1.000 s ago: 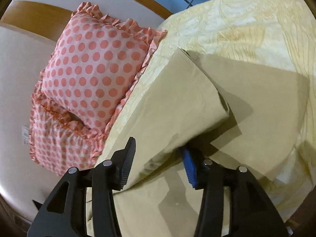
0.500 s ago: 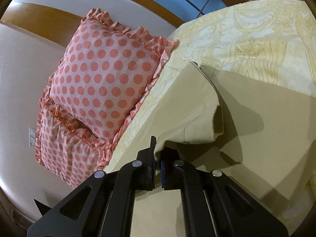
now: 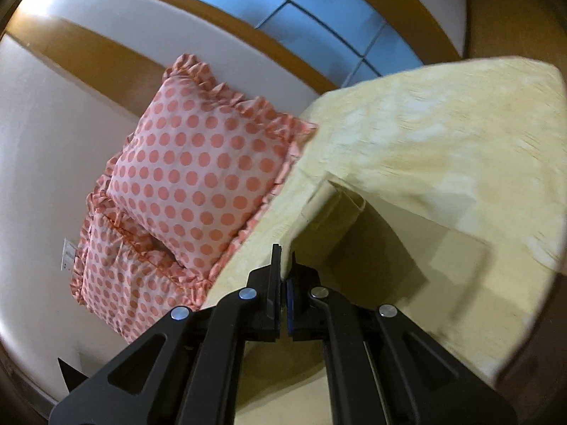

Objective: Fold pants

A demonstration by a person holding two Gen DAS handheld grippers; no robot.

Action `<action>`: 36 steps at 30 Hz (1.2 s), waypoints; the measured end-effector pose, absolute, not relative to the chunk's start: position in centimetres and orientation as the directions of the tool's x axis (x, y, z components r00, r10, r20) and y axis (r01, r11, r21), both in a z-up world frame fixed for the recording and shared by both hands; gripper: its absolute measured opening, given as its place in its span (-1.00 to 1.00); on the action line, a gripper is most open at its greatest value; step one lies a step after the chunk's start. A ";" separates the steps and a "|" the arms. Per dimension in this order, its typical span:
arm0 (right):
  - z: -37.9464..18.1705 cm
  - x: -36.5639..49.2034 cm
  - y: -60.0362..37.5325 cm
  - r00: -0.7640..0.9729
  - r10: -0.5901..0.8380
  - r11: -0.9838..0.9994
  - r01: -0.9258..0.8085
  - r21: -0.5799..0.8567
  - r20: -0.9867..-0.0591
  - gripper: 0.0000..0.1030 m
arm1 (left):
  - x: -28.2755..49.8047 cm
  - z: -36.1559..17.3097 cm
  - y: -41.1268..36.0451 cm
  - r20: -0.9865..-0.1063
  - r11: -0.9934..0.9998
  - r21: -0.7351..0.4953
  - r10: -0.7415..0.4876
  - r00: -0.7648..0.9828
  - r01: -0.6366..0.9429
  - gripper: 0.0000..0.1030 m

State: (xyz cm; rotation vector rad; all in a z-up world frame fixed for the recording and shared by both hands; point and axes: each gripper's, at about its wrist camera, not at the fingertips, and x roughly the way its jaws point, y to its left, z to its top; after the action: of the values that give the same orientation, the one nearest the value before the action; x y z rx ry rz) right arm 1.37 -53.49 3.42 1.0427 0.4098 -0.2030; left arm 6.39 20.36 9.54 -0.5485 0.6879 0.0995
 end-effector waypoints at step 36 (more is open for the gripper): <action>8.4 2.7 -42.2 0.934 -0.016 0.884 0.179 0.431 -0.356 -0.94 | -5.7 3.8 23.4 -0.524 0.788 -0.476 0.102 0.845 -0.390 0.73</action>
State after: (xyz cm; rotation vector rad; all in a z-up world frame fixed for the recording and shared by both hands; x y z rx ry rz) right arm 2.71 -42.21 8.42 0.4770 0.3525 -0.1039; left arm -5.68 23.37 3.77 -0.6105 0.5009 0.2773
